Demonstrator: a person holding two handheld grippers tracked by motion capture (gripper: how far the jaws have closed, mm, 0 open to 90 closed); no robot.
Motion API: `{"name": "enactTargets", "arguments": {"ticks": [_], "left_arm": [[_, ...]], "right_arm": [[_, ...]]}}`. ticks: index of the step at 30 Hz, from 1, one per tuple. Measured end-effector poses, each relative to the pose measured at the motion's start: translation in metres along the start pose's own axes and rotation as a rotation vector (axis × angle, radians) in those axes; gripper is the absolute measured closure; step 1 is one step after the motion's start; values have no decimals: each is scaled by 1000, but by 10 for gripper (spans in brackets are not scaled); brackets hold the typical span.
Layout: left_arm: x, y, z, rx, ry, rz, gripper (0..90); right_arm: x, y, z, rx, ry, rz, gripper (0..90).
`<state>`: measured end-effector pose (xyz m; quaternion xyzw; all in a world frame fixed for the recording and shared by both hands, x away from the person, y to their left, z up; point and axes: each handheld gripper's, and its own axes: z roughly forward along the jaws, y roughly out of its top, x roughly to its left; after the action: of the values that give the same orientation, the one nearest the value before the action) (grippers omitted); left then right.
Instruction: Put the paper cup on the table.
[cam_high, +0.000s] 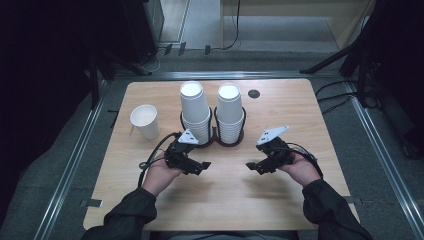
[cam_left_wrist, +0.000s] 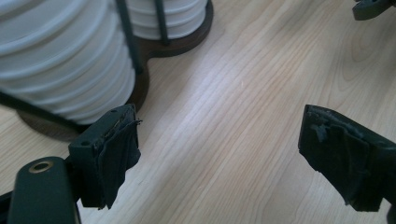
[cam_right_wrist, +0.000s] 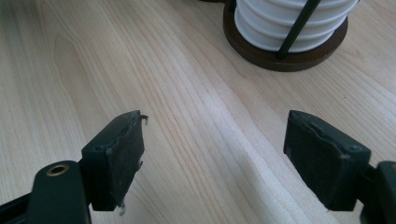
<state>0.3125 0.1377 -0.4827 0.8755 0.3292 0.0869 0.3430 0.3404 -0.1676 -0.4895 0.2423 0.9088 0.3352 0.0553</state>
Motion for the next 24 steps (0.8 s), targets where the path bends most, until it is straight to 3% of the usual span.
{"name": "enactTargets", "arguments": {"ticks": [11,16,24], "left_arm": [[-5,10,5,-17,-23,19,124],[-8,15,0,-50,-27,21,124],[-8,16,1,-50,-35,33,123]], "right_arm": [[3,-7,-3,1,-8,2,204],[6,-9,-4,5,-8,2,204],[7,-10,-4,0,-13,7,204]]}}
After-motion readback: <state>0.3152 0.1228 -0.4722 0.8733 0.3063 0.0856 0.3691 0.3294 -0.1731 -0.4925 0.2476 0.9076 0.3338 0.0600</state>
